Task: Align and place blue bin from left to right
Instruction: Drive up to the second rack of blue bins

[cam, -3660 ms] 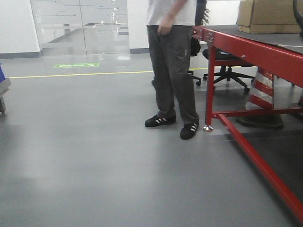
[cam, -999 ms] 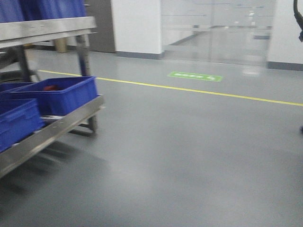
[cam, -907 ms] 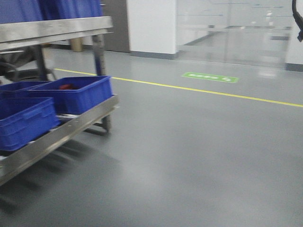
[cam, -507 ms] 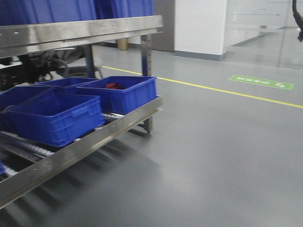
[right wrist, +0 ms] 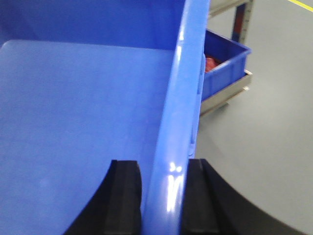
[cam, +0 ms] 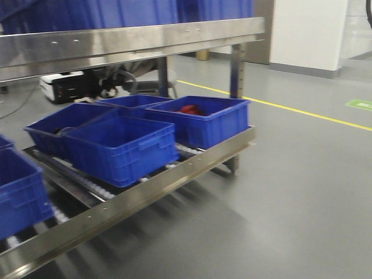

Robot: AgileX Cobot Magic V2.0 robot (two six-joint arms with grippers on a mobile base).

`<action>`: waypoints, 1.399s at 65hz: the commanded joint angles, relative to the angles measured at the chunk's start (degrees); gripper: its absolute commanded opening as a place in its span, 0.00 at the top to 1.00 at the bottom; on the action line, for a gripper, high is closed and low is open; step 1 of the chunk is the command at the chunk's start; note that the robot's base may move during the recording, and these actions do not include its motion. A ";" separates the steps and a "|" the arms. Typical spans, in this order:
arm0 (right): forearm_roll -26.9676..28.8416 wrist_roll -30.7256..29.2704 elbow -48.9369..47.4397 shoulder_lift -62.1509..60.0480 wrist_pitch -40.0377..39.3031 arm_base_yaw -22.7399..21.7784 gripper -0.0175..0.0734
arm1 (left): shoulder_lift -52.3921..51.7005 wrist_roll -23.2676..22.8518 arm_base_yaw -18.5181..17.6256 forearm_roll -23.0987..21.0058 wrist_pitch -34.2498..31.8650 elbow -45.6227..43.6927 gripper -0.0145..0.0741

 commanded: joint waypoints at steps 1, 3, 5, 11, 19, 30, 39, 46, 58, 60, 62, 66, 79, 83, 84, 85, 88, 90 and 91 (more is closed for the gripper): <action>1.44 -0.92 -0.87 -1.28 -6.28 0.23 0.87 | -1.23 0.58 -0.28 -1.25 -5.02 -1.04 0.96; 1.44 -0.92 -0.87 -1.28 -6.28 0.23 0.87 | -1.23 0.58 -0.28 -1.25 -5.02 -1.04 0.96; 1.44 -0.92 -0.87 -1.28 -6.28 0.23 0.87 | -1.23 0.58 -0.28 -1.25 -5.02 -1.04 0.96; 1.44 -0.92 -0.87 -1.28 -6.28 0.23 0.87 | -1.23 0.58 -0.28 -1.25 -5.02 -1.04 0.96; 1.44 -0.92 -0.87 -1.28 -6.28 0.23 0.87 | -1.23 0.58 -0.28 -1.25 -5.02 -1.04 0.96; 1.44 -0.92 -0.87 -1.28 -6.28 0.23 0.87 | -1.23 0.58 -0.28 -1.25 -5.02 -1.04 0.96; 1.44 -0.92 -0.87 -1.28 -6.28 0.23 0.87 | -1.23 0.58 -0.28 -1.25 -5.02 -1.04 0.96; 1.44 -0.92 -0.87 -1.28 -6.28 0.23 0.87 | -1.23 0.58 -0.28 -1.25 -5.02 -1.04 0.96; 1.44 -0.92 -0.87 -1.28 -6.28 0.23 0.87 | -1.23 0.58 -0.28 -1.25 -5.02 -1.04 0.96; 1.44 -0.92 -0.87 -1.28 -6.28 0.23 0.87 | -1.23 0.58 -0.28 -1.25 -5.02 -1.04 0.96; 1.44 -0.92 -0.87 -1.28 -6.28 0.23 0.87 | -1.23 0.58 -0.28 -1.25 -5.02 -1.04 0.96; 1.44 -0.92 -0.87 -1.28 -6.28 0.23 0.87 | -1.23 0.58 -0.28 -1.25 -5.02 -1.04 0.96; 1.44 -0.92 -0.87 -1.28 -6.28 0.23 0.87 | -1.23 0.58 -0.28 -1.25 -5.02 -1.04 0.96; 1.44 -0.92 -0.87 -1.28 -6.28 0.23 0.87 | -1.23 0.58 -0.28 -1.25 -5.02 -1.04 0.96; 1.44 -0.92 -0.87 -1.28 -6.28 0.23 0.87 | -1.23 0.58 -0.28 -1.25 -5.02 -1.04 0.96; 1.44 -0.92 -0.87 -1.28 -6.28 0.23 0.87 | -1.23 0.58 -0.28 -1.25 -5.02 -1.04 0.96; 1.44 -0.92 -0.87 -1.28 -6.28 0.23 0.87 | -1.23 0.58 -0.28 -1.25 -5.02 -1.04 0.96; 1.44 -0.92 -0.87 -1.28 -6.28 0.23 0.87 | -1.23 0.58 -0.28 -1.25 -5.02 -1.04 0.96; 1.44 -0.92 -0.87 -1.28 -6.28 0.23 0.87 | -1.23 0.58 -0.28 -1.25 -5.02 -1.04 0.96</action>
